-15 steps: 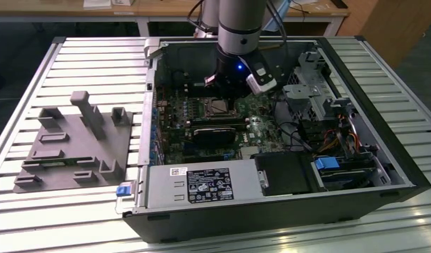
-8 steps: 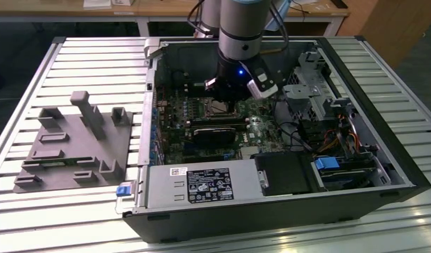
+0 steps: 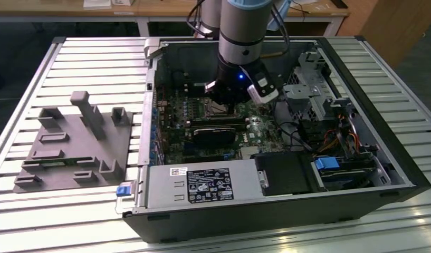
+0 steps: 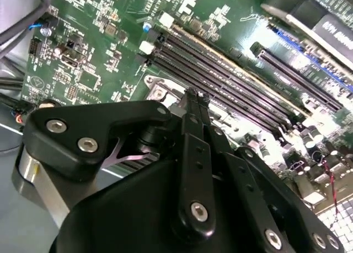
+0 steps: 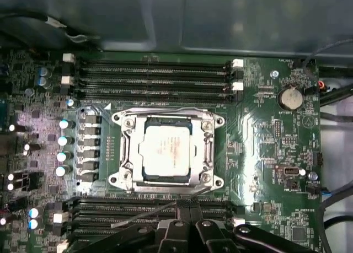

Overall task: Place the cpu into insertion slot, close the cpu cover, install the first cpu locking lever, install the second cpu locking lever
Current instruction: 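Install the second cpu locking lever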

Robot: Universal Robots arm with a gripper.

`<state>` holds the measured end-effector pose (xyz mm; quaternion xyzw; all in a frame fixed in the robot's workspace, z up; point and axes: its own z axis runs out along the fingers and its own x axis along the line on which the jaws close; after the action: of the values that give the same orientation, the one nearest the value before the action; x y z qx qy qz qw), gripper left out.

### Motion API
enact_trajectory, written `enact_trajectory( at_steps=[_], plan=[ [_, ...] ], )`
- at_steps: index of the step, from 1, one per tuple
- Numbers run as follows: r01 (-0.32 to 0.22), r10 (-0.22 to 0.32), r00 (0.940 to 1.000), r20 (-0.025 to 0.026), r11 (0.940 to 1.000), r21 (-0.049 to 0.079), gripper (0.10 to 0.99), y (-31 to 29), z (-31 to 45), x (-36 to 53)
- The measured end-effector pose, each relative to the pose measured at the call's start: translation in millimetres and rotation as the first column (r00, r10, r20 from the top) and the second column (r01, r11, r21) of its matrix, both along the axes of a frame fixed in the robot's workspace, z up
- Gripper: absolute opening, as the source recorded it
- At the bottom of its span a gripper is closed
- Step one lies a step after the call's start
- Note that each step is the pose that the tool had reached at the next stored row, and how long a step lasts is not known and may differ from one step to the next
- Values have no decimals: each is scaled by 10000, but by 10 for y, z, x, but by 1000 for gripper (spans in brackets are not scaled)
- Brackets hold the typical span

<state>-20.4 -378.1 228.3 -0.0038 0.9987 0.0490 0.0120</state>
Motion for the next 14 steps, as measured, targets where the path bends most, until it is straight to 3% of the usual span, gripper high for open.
enact_trajectory(
  at_steps=[10,14],
  plan=[
    [-2,2,10000,1,10000,9,122,-4,-2,-272],
    [-2,2,10000,2,10000,10,122,-4,-17,-328]
  ],
)
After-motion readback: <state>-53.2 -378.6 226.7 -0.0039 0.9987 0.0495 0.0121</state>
